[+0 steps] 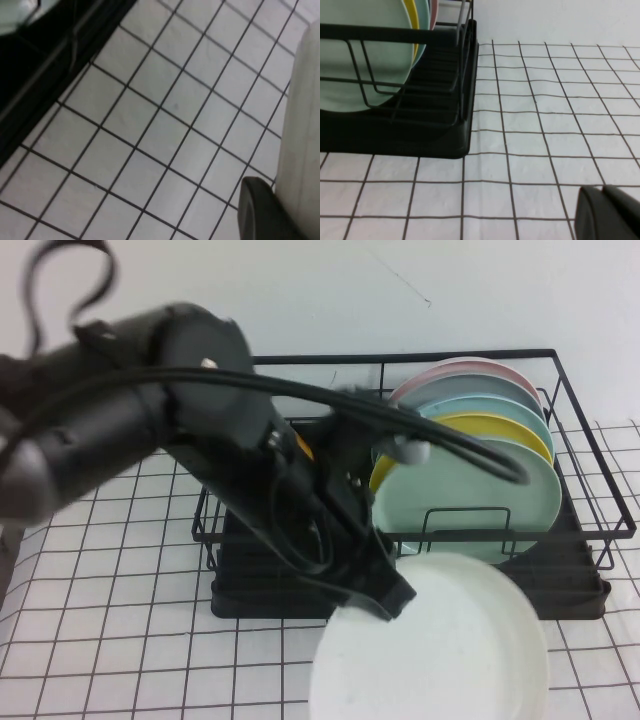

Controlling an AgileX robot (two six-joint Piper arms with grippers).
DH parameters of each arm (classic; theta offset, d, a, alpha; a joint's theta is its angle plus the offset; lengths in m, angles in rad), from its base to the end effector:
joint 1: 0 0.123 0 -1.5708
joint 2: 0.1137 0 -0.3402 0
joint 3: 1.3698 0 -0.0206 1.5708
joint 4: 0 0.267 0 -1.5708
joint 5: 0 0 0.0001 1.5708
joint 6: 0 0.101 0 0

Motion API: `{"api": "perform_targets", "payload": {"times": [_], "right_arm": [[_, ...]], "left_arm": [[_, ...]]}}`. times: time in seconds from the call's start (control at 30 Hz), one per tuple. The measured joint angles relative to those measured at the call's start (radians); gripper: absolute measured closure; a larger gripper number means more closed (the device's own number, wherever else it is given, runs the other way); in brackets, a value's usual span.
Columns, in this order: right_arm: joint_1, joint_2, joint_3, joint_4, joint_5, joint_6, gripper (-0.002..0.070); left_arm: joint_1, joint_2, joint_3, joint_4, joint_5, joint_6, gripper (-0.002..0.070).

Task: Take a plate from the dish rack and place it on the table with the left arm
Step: Place the plate from the table

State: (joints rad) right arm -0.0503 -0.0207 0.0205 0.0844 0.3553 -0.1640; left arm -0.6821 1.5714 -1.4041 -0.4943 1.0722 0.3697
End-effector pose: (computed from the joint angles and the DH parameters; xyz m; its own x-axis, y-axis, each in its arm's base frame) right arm 0.0229 0.0018 0.1717 -0.2641 -0.0715 -0.9618 -0.0004 0.9973 -0.0741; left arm 0.2439 -0.2523 0.3784 -0.6015 0.6257 -0.4967 0.7967 0.5160 -0.3147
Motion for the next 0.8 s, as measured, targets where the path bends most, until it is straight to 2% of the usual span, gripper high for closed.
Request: {"api": "perform_targets", "payload": {"times": [0.1,0.43,0.73,0.8], "right_arm": [[0.0,0.0,0.0,0.0,0.0,0.0,0.0678],[0.0,0.0,0.0,0.0,0.0,0.0,0.0678],[0.0,0.0,0.0,0.0,0.0,0.0,0.0678],[0.0,0.0,0.0,0.0,0.0,0.0,0.0678]], "left_arm": [[0.0,0.083,0.002,-0.021,0.012,0.013,0.0587],[0.0,0.288,0.03,-0.082,-0.143,0.049,0.0587],[0.0,0.351,0.03,-0.118,-0.176,0.065,0.0585],[0.0,0.351,0.03,-0.108,-0.184,0.067,0.0554]]}}
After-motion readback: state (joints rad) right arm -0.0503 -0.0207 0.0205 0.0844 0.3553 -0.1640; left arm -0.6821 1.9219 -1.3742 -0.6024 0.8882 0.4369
